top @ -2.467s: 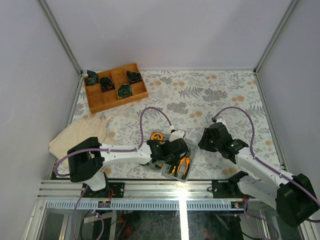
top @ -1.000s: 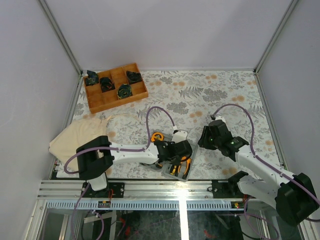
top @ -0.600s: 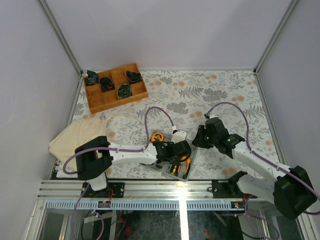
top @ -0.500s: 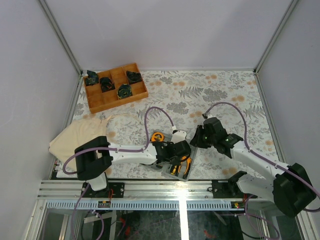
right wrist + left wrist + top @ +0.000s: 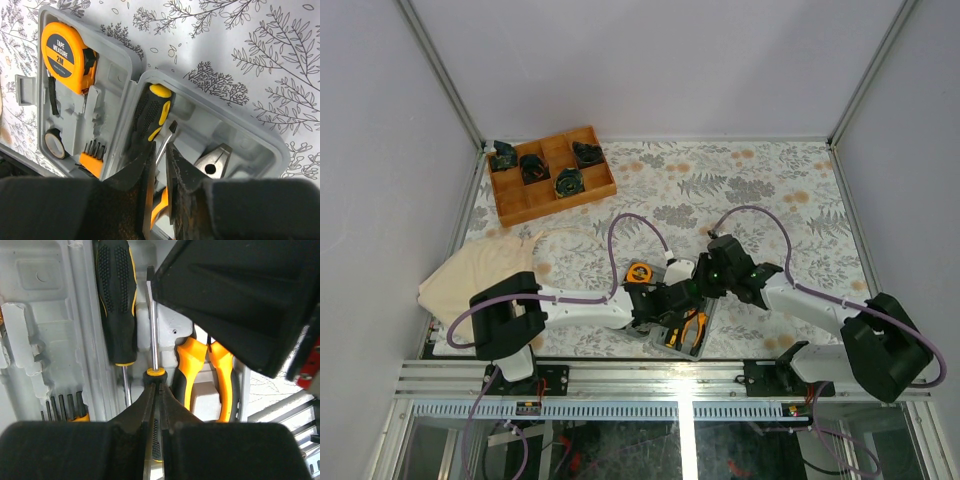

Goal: Sort the tools into containers
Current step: Adjust the screwdriver in the storage box.

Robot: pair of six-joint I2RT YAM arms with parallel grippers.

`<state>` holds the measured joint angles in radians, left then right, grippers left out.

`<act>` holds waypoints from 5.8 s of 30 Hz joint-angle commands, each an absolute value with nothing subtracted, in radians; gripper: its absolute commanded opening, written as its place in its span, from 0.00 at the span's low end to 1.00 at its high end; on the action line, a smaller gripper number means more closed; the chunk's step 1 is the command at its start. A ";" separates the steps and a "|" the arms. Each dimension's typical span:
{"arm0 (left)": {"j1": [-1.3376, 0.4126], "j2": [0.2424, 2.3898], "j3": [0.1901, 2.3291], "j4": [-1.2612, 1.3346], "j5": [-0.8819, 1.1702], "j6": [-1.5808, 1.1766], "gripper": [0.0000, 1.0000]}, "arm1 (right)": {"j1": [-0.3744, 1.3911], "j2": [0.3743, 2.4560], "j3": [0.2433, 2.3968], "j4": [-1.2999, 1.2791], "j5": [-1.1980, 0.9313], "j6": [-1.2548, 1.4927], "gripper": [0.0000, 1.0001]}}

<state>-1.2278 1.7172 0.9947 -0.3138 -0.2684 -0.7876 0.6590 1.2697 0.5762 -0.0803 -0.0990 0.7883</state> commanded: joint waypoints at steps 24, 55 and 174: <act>-1.225 1.855 0.919 -0.383 -0.169 -0.767 0.02 | 0.699 1.446 0.689 -0.155 0.040 0.745 0.08; -1.226 1.918 0.911 -0.373 -0.070 -0.749 0.00 | 0.722 1.521 0.696 -0.276 0.057 0.771 0.00; -0.681 1.131 0.609 -0.356 -0.115 -0.689 0.37 | 1.019 1.961 0.847 -0.598 0.153 0.840 0.00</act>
